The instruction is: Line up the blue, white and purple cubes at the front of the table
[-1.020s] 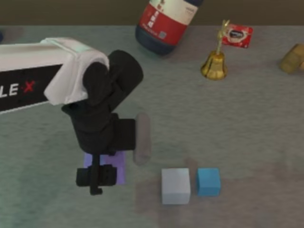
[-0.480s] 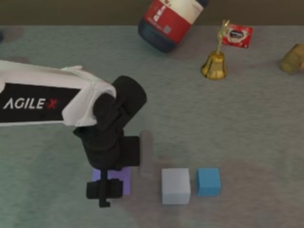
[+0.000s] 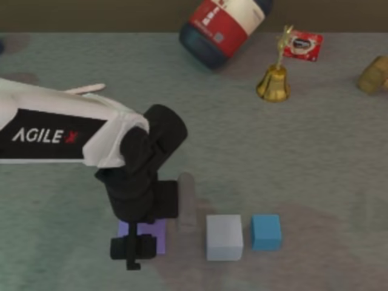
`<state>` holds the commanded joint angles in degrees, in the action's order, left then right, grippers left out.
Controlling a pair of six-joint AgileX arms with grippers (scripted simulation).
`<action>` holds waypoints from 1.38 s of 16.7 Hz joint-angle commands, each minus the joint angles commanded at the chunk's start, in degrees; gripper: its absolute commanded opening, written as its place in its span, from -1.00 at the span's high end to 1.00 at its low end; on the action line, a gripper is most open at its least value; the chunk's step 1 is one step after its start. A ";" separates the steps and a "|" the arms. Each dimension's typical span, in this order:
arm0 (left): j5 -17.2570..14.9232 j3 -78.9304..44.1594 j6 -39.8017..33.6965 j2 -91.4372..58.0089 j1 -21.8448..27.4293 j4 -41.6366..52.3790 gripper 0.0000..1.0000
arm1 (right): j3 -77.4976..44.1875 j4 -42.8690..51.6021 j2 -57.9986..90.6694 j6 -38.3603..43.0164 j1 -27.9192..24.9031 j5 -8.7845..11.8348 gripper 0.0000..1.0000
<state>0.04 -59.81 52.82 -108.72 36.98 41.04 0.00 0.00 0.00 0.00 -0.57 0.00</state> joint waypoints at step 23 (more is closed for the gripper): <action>0.02 -2.62 0.08 1.83 -0.28 4.11 -1.00 | 0.00 0.00 0.00 0.00 0.00 0.00 -1.00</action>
<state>0.06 -62.42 52.90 -106.90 36.70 45.15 0.00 0.00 0.00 0.00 -0.57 0.00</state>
